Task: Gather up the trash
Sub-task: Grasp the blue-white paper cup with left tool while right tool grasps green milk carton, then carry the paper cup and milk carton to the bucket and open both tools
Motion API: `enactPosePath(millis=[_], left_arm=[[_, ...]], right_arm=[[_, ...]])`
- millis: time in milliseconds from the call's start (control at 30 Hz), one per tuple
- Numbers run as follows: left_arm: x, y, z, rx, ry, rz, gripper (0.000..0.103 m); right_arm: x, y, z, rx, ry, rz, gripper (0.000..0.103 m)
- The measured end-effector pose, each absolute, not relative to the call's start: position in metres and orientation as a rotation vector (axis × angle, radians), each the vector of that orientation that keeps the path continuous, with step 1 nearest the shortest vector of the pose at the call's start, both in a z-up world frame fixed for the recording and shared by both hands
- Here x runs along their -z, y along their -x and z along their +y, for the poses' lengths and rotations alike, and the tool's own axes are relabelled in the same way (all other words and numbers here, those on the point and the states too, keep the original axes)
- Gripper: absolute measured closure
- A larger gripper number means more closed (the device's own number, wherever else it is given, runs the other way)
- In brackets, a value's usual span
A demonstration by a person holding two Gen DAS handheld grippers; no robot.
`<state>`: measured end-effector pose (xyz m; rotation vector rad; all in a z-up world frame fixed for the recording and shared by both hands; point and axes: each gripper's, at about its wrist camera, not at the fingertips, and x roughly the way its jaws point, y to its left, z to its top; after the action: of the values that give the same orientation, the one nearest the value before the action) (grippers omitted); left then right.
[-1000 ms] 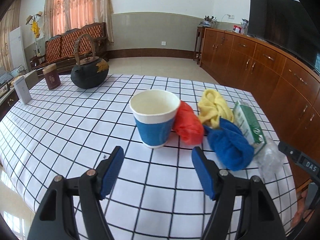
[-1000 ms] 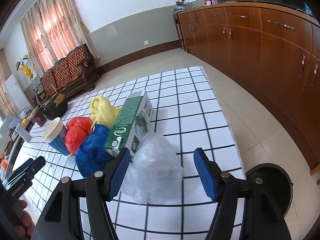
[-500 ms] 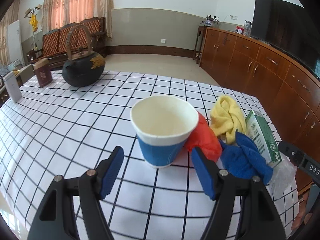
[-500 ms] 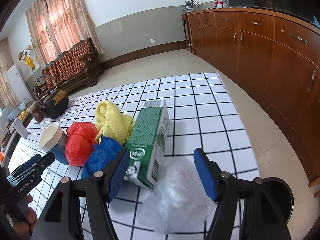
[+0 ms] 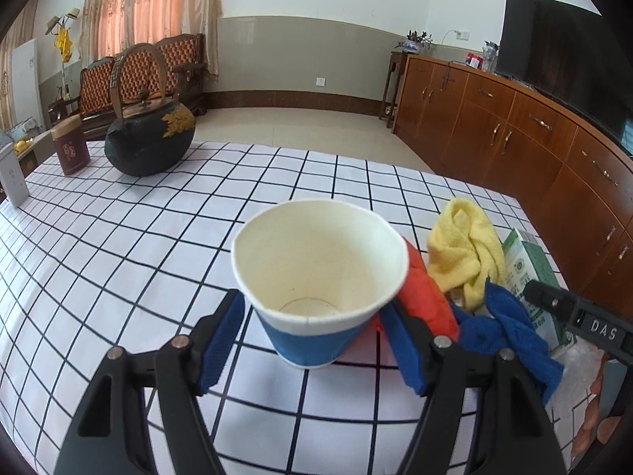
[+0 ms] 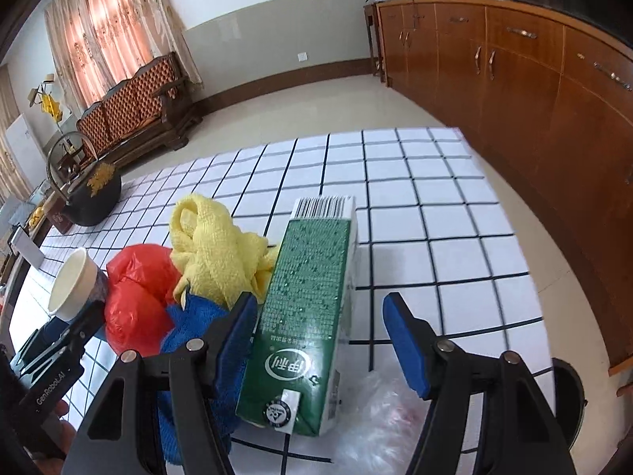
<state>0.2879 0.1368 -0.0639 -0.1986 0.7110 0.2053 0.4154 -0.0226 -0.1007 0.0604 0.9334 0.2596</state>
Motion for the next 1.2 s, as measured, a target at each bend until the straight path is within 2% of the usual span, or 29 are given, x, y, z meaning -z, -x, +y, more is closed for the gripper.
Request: enactPosePath(millis=[67,100,300,1200], left_arm=[[0.065,-0.288,0.137,-0.201,0.198,0.701,0.031],[0.065,-0.287,0.137,-0.198,0.199,0.698,0.034],[0.064,-0.283,0.138,-0.217,0.186,0.679,0.042],[0.026,-0.234,0.125,-0.151,0.167,0.538,0.045]], right_arm=[[0.105,-0.418,-0.021,-0.272,-0.071,0.946,0.038],[0.107,-0.419,-0.019,-0.281,-0.071,0.952,0.049],[0.105,-0.414,-0.015,-0.308,-0.069,0.924,0.059],[0.042,-0.373,-0.045,-0.374,-0.233,0.704,0.063]])
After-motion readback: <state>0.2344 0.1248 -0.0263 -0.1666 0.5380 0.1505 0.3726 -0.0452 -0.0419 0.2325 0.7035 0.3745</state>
